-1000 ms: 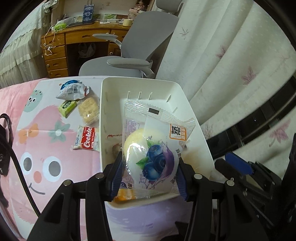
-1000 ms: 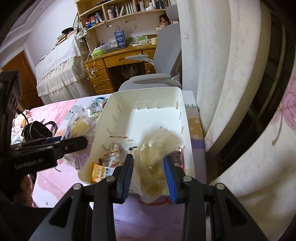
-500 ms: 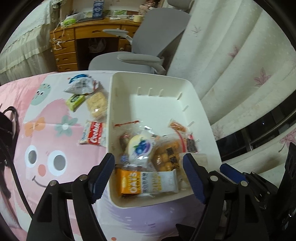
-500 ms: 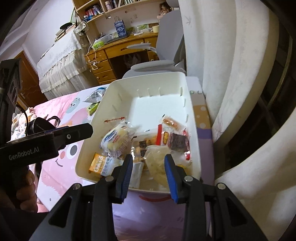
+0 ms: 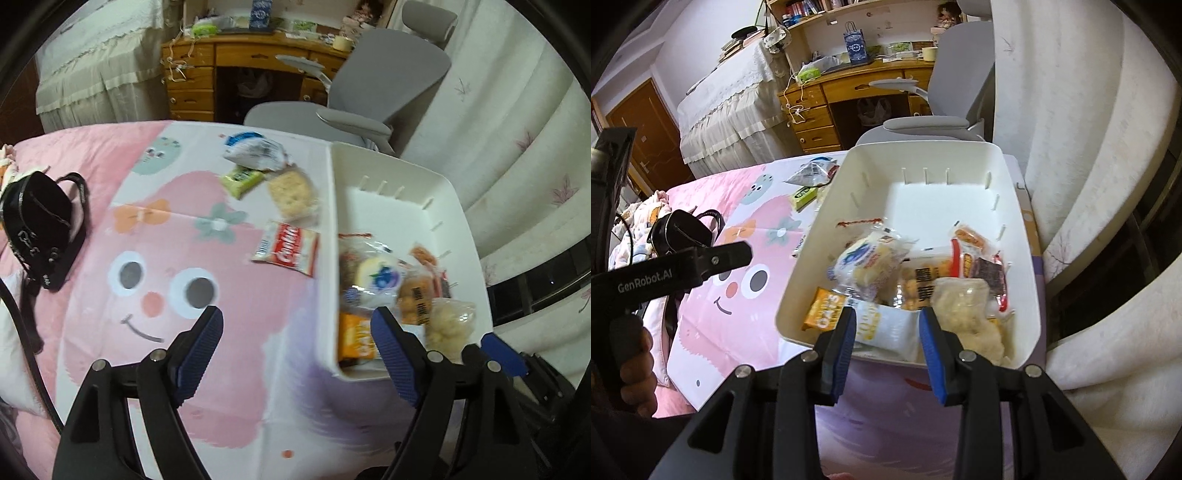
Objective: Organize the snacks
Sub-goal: 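Withdraw both tools from the white tray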
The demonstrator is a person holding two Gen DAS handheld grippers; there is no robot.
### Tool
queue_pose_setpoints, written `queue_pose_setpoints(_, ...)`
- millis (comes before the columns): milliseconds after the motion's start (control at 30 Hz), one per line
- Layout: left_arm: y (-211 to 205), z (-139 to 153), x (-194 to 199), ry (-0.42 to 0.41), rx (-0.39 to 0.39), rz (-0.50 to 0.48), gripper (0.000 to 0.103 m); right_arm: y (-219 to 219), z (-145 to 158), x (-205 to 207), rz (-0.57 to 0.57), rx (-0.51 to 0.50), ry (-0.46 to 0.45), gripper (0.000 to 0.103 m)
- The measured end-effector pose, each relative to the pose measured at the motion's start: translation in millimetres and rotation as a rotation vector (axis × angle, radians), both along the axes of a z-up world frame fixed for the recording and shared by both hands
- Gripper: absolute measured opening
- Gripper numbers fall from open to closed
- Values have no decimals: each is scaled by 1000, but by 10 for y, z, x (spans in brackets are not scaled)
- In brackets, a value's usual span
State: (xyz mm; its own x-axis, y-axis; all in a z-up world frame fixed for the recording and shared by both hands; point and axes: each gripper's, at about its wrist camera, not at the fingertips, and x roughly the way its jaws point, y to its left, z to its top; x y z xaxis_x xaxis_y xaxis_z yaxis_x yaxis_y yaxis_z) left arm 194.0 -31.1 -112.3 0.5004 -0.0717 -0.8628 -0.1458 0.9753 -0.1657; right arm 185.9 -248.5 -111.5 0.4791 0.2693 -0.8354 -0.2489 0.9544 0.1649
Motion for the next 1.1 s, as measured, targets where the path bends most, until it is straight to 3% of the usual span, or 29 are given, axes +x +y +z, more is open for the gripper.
queue_pose_setpoints(133,287,88,-131,-27,46,5,83,232,68,-75,-20,1,-21,35)
queue_pose_setpoints(233,539,151,-195,-39,35,-18,83,408,103,-152,-54,6,-24,35)
queue_pose_setpoints(333,803,228,-250,-45,20,-67,83,580,129,-240,-102,19,-22,35)
queue_pose_setpoints(600,1247,415,-299,-106,111,-216,83,1109,152,-474,-235,64,-28,35)
queue_pose_setpoints(1100,1836,429,266,-75,112,-421,83,1894,9,-595,-490,85,-54,35)
